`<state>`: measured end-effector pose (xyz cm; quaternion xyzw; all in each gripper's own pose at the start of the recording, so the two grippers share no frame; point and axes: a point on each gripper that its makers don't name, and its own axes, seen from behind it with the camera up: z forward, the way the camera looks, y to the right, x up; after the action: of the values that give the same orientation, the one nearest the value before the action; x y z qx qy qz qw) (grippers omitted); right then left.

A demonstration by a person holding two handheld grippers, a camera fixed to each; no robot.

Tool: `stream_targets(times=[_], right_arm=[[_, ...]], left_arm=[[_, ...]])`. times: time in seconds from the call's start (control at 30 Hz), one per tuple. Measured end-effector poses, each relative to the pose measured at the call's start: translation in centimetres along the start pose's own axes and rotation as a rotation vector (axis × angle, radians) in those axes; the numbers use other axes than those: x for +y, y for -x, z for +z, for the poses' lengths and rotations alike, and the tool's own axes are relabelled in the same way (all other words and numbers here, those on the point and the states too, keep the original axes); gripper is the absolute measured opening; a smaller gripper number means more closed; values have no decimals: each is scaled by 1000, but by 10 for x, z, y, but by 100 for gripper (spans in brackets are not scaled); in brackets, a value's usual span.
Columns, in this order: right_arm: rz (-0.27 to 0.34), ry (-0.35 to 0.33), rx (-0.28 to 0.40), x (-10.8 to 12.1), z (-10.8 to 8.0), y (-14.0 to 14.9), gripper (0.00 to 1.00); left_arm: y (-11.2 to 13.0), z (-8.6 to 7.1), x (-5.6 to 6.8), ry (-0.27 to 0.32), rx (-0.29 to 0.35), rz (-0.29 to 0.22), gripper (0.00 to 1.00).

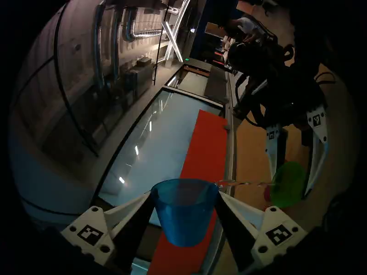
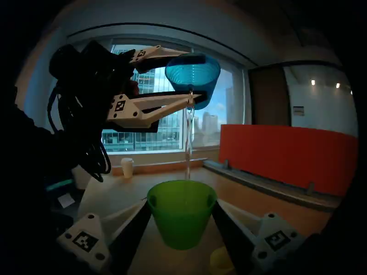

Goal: Pour water

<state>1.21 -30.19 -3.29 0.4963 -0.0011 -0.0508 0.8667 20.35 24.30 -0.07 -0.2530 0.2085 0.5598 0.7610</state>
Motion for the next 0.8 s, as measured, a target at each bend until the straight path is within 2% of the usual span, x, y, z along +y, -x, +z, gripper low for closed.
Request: stream_targets(times=[0.8], right_arm=[[-9,1,0,-2,-1,0,90]], left_arm=[[-4,-4,-5,-9,5,83,87]])
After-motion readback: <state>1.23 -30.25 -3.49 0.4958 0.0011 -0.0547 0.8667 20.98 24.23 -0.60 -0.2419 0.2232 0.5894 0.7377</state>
